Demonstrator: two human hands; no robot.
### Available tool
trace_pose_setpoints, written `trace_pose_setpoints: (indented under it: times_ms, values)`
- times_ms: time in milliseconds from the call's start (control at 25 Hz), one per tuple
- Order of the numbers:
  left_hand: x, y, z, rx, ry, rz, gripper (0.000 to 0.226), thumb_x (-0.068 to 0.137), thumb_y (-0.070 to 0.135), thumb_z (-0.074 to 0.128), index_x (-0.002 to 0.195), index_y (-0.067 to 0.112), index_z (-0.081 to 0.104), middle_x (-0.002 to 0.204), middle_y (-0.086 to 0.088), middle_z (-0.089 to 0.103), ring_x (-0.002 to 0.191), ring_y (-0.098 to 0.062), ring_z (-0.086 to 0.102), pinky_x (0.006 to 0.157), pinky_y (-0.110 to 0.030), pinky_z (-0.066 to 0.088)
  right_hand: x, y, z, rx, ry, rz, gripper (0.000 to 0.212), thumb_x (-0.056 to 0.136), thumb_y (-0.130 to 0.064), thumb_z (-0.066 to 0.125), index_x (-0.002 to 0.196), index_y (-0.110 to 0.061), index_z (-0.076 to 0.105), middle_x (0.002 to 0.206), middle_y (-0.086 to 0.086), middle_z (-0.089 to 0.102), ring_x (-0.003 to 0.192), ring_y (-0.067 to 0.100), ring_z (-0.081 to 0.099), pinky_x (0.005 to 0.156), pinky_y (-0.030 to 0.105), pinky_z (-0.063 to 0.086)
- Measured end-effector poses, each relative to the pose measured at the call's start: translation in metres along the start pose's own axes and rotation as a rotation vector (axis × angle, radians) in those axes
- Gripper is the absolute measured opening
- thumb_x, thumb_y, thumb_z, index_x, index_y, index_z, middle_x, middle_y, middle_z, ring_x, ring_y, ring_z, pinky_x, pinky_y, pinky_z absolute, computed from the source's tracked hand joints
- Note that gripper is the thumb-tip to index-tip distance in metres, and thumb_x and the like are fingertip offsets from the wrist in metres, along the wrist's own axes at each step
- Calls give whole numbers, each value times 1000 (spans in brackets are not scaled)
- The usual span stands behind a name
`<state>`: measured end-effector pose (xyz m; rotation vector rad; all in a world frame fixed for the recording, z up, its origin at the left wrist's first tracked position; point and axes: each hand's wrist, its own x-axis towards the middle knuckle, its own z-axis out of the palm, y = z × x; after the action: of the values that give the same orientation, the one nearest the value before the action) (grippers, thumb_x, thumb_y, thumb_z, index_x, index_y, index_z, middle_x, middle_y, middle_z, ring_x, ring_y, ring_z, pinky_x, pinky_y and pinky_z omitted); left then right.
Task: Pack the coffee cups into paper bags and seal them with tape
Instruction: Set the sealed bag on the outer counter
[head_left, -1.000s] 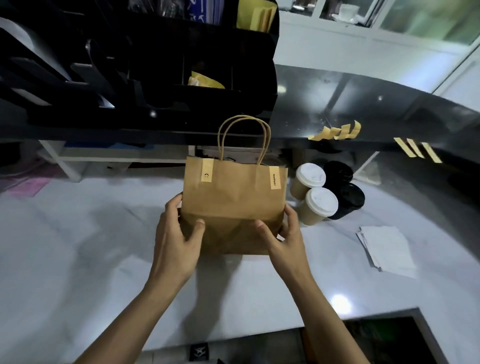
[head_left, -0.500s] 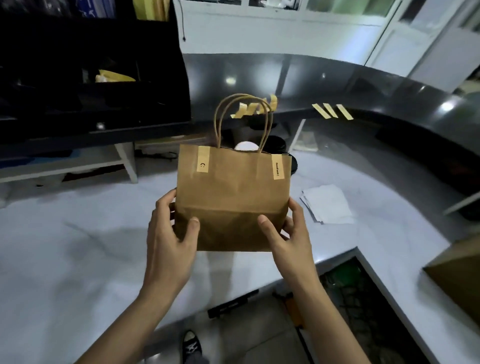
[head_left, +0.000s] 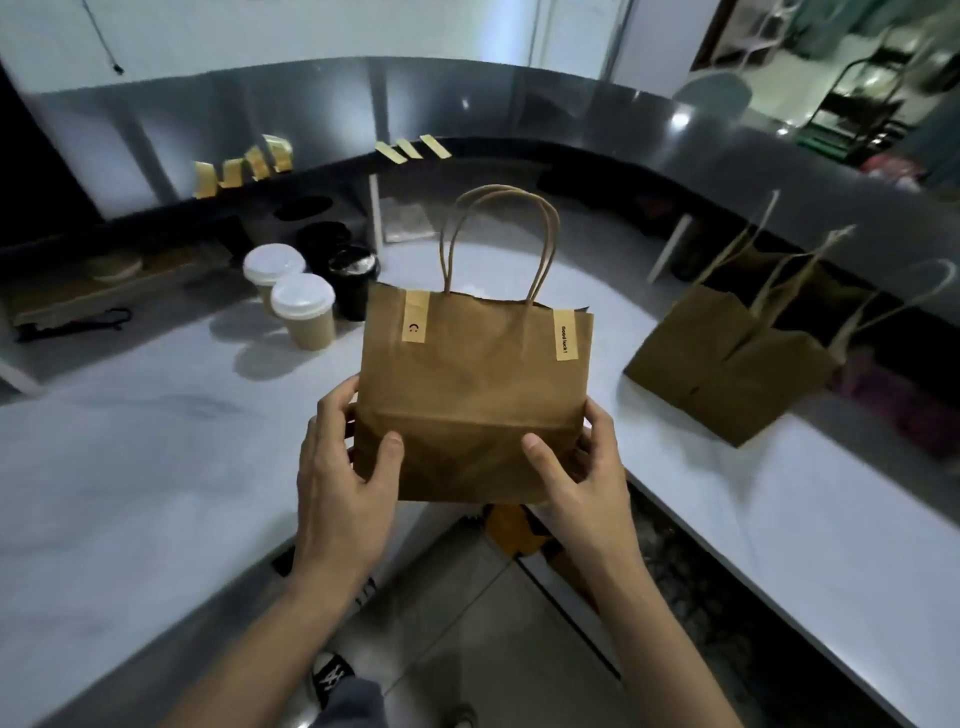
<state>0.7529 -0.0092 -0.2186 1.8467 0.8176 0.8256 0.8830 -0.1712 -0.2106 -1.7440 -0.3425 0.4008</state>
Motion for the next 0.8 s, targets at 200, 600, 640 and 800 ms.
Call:
trace_pose_setpoints:
  times_ms: [200,600,640,800]
  values:
    - [-36,32,66,-88,-193,64,48,97,31,58,138,47,38,130,7,53,121,-19,54,97,-51,52,-35,13,-86,48,206,32,55,91,-37,73,135,-51,43,122,-26,58,116,0,58,96,40,57]
    - [-83,85,176,-162,-579,183,51,96,25,58,138,47,39,131,9,52,120,-15,54,99,-47,52,-87,43,-199,38,600,115,58,91,-38,71,139,-48,40,129,-19,56,120,7,56,99,40,56]
    - [-84,90,188,-169,-605,202,51,96,24,58,138,45,39,131,8,53,120,-16,54,99,-47,52,-88,45,-209,37,631,124,59,91,-38,71,140,-48,40,131,-17,56,121,7,56,98,39,55]
    - [-77,111,241,-198,-712,236,50,95,26,58,137,47,40,129,9,54,119,-17,54,96,-49,52,-81,50,-244,58,745,129,57,92,-36,71,138,-48,40,130,-20,55,119,4,55,87,23,54]
